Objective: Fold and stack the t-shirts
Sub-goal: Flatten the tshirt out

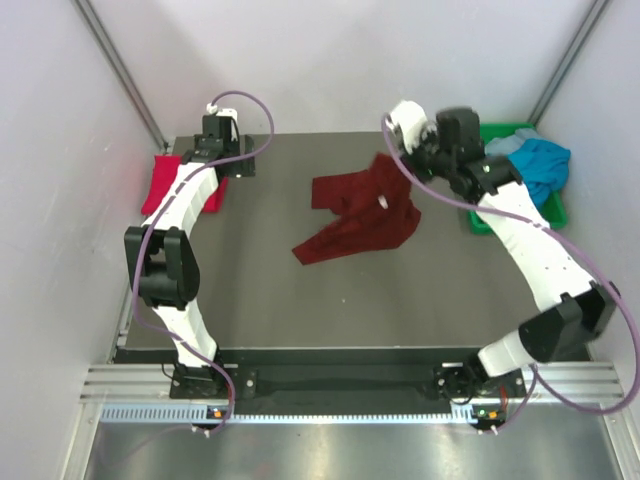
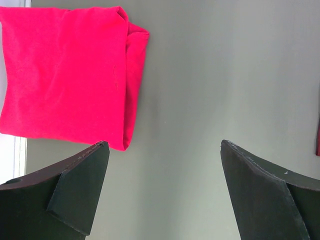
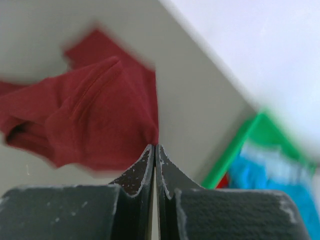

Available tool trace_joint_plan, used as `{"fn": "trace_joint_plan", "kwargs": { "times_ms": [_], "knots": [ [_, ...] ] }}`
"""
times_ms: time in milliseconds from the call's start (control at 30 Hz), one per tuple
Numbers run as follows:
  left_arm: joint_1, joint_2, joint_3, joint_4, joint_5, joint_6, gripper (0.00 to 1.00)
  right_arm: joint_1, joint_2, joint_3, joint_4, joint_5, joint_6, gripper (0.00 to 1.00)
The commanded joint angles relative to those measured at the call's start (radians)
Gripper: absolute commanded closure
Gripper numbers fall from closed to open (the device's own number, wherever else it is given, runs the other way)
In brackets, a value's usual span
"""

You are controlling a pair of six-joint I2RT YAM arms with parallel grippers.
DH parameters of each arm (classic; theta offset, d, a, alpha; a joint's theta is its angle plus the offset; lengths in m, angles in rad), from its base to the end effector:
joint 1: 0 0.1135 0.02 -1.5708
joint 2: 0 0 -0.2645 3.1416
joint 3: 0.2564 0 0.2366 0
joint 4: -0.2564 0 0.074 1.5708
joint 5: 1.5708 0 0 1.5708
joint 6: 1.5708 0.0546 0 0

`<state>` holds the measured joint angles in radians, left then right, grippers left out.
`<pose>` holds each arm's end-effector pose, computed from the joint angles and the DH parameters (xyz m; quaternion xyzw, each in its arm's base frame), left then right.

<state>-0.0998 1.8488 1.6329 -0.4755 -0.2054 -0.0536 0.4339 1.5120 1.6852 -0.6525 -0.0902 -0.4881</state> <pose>0.4262 -0.0315 0.2962 -0.0228 0.9009 0.0600 0.4293 0.3005 0.1447 0.4169 -0.4008 0.7543 0.0245 0.5194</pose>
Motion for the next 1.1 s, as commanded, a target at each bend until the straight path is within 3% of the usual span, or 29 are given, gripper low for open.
{"fn": "trace_joint_plan", "kwargs": {
  "times_ms": [0,200,267,367,500,833,1067],
  "knots": [
    [0.000,0.004,0.042,0.028,0.011,-0.012,0.03,-0.040,-0.111,-0.227,-0.067,0.007,-0.030,1.00],
    [-0.001,0.030,0.070,0.021,0.024,-0.018,0.03,-0.116,-0.226,-0.504,-0.068,0.036,-0.014,1.00],
    [-0.001,0.033,0.071,0.021,0.027,-0.018,0.03,-0.115,-0.223,-0.512,-0.062,0.032,-0.010,0.73],
    [-0.001,0.033,0.070,0.020,0.029,-0.018,0.03,-0.115,-0.191,-0.423,-0.015,0.026,0.022,0.44],
    [-0.006,0.033,0.064,0.018,0.032,-0.020,0.03,-0.069,-0.083,-0.276,0.013,-0.032,0.039,0.43],
    [-0.015,-0.003,0.038,0.021,0.017,-0.008,0.03,0.095,0.296,-0.064,0.136,-0.151,0.052,0.50],
    [-0.015,-0.037,0.010,0.029,-0.015,0.018,0.03,0.154,0.395,-0.016,0.139,-0.167,0.062,0.52]
  ]
}}
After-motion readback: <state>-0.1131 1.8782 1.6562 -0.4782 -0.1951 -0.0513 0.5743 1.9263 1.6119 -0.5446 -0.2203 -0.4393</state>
